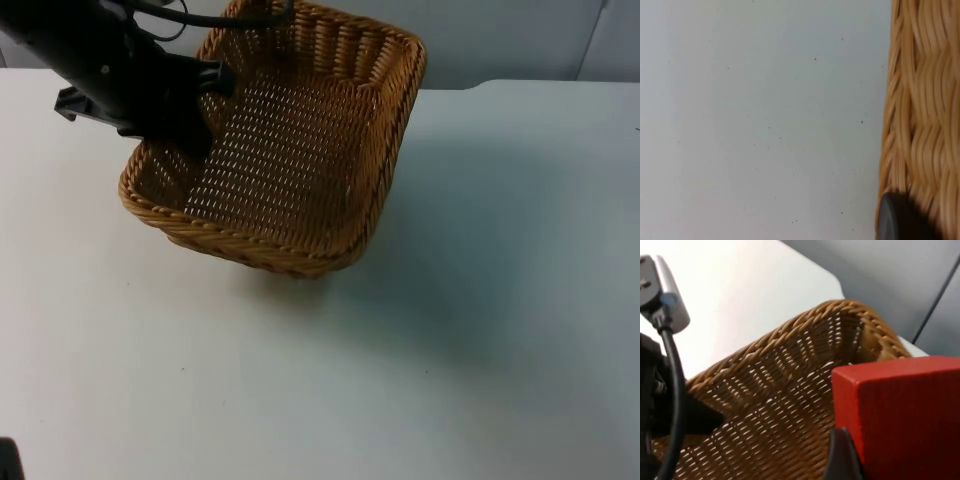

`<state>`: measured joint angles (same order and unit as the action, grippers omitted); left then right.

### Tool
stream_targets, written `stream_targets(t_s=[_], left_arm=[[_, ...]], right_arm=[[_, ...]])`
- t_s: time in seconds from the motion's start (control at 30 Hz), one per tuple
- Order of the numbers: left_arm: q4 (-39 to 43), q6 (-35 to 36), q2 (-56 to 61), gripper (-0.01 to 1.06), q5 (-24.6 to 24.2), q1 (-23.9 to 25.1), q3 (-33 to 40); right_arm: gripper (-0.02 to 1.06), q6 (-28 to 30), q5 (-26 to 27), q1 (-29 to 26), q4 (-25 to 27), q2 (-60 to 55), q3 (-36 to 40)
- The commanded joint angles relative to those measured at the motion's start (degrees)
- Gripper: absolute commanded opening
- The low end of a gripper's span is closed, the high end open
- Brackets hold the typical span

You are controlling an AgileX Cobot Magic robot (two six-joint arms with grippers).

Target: Pick up the basket with the left hand and place the cube into the basket with the right hand.

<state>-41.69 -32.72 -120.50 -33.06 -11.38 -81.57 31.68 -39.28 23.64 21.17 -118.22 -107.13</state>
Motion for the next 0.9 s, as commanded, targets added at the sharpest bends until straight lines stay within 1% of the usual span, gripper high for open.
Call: stream_targets(t_s=[0.0,0.2,0.37,0.5,0.63,0.7,0.73,0.8,0.87], left_arm=[[-1.4,0.22,0.89,0.0,0.62,-0.17,-0.55],[-1.4,0.22,0.89,0.0,0.62,-0.17,-0.55],[-1.4,0.22,0.89,0.0,0.73,-0.17,-0.55],[-1.4,0.22,0.89,0.0,0.97,-0.17,-0.55],[-1.4,0.22,0.89,0.0,0.97,-0.17,-0.55],[-1.4,0.22,0.89,0.0,1.09,-0.17,-0.55],[-1.4,0.22,0.89,0.0,1.09,-0.17,-0.55],[-1.4,0.22,0.89,0.0,1.09,-0.17,-0.55],[-1.4,0.22,0.89,0.0,1.09,-0.17,-0.55]], right_arm=[[0.0,0.79,0.85,0.91,0.69,-1.84,-0.4],[0.0,0.79,0.58,2.76,1.89,-5.78,-0.4],[0.0,0.67,0.79,3.87,1.89,-7.08,-0.4],[0.0,-0.18,0.69,4.15,1.89,-7.44,-0.4],[0.01,-3.04,0.2,4.15,1.39,-7.86,-0.4],[0.08,-3.83,0.1,4.15,1.11,-8.34,-0.4],[0.08,-3.83,0.1,4.15,1.11,-8.34,-0.4],[0.22,-3.83,-0.73,4.15,0.98,-9.19,-0.4],[0.41,-2.98,-2.47,4.15,0.98,-9.98,-0.4]])
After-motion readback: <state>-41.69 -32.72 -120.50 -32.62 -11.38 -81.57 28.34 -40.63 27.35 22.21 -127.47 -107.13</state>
